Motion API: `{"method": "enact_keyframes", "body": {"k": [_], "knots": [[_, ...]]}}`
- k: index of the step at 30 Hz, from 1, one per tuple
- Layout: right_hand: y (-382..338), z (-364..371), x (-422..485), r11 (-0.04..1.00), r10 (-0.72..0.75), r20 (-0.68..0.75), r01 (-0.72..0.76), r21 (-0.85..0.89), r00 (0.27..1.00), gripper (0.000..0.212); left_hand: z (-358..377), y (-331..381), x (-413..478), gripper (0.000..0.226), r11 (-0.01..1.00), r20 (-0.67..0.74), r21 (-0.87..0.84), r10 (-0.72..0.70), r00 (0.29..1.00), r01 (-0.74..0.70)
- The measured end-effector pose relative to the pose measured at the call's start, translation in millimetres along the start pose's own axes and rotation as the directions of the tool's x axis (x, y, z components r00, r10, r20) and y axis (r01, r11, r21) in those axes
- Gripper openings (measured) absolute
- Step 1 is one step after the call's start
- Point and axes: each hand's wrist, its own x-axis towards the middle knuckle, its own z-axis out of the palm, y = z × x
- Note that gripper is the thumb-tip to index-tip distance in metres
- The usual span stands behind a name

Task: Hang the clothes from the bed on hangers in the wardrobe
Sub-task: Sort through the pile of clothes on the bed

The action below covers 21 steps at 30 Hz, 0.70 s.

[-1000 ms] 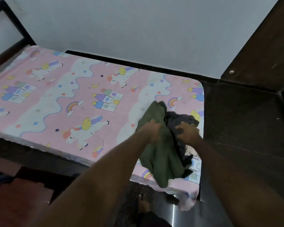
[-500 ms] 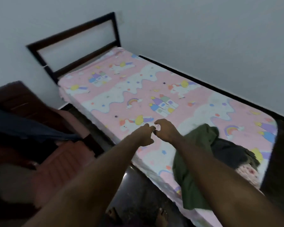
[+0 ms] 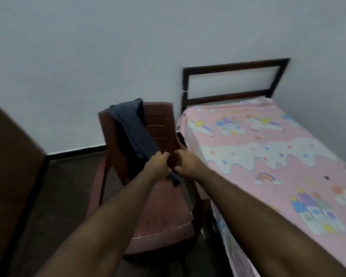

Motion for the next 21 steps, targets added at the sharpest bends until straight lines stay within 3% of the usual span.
{"method": "enact_keyframes", "body": {"k": [4,8,15,21], "knots": [[-79.5,5.6,85.4,0.995,-0.102,0.040,0.102,-0.001,0.994,0.071,-51.0,-91.6,26.4,0.074,0.983,-0.075,-0.107,-0.161,0.984,0.152],[-121.9,13.5,150.9,0.988,-0.151,0.060,0.152,-0.017,0.987,0.081,-86.7,-145.8,58.8,0.086,0.950,-0.144,-0.242,-0.236,0.961,0.197],[-128.3,10.0,255.0,1.000,-0.030,0.060,0.029,0.009,0.998,0.095,-116.6,-198.9,134.1,0.096,0.901,-0.221,-0.389,-0.296,0.929,0.194],[-117.4,12.2,336.1,0.998,-0.002,-0.029,0.004,0.069,1.000,0.101,-126.2,-225.6,200.0,0.087,0.905,-0.326,-0.370,-0.336,0.884,0.208]]}}
